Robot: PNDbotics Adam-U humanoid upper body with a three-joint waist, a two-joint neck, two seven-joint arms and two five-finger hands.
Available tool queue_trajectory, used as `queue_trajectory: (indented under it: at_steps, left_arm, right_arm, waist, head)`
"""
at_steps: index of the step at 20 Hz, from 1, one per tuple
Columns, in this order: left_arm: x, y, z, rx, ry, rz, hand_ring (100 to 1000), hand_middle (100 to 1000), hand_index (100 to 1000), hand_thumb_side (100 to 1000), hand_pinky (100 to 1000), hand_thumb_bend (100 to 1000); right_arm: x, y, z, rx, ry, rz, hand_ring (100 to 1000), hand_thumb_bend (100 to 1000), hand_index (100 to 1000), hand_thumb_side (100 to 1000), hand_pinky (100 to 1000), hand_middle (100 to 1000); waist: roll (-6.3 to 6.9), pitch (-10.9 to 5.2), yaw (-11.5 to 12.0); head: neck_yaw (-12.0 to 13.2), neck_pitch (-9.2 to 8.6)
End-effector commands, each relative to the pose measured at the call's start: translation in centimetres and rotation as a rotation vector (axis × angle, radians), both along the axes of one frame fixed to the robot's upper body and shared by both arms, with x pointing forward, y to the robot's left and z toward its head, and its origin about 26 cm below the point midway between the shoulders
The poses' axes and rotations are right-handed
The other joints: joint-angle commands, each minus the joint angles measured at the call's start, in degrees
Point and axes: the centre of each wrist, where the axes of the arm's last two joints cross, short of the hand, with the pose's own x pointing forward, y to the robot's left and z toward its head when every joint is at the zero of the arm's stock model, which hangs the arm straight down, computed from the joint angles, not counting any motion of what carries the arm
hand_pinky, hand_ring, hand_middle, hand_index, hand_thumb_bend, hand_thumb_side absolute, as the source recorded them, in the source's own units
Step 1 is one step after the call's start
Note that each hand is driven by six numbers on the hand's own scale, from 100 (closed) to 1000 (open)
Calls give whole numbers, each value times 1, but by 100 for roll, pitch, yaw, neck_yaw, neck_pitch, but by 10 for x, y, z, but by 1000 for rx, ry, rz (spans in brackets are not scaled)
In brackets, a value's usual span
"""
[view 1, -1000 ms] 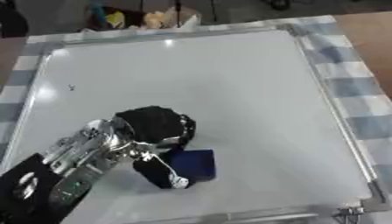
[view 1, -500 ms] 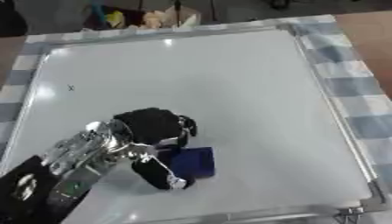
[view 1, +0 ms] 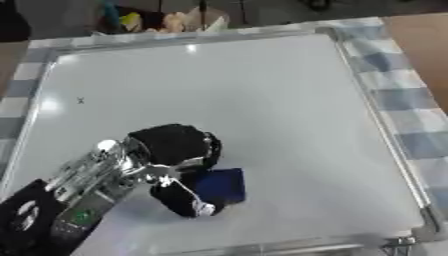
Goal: Wipe the whiteboard clean with a brush.
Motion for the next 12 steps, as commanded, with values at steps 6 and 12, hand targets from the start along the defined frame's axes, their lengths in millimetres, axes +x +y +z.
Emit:
queue_trajectory:
  at_steps: [6, 12]
  left_arm:
    - [-3, -1, 10, 38, -60, -8, 576, 612, 223, 550, 420, 310]
    - [-4, -2, 8, 48, -52, -17, 582, 710, 201, 523, 418, 341]
  right_arm:
    - [-4, -1, 7, -2, -26, 4, 811, 100, 798, 900, 781, 748]
    - [-4, -2, 6, 0, -25, 3, 812, 100, 798, 900, 781, 748]
  waist:
    - [-13, -148, -11]
    - [-1, -149, -7]
  head:
    - [-18, -65]
    - [-35, -59]
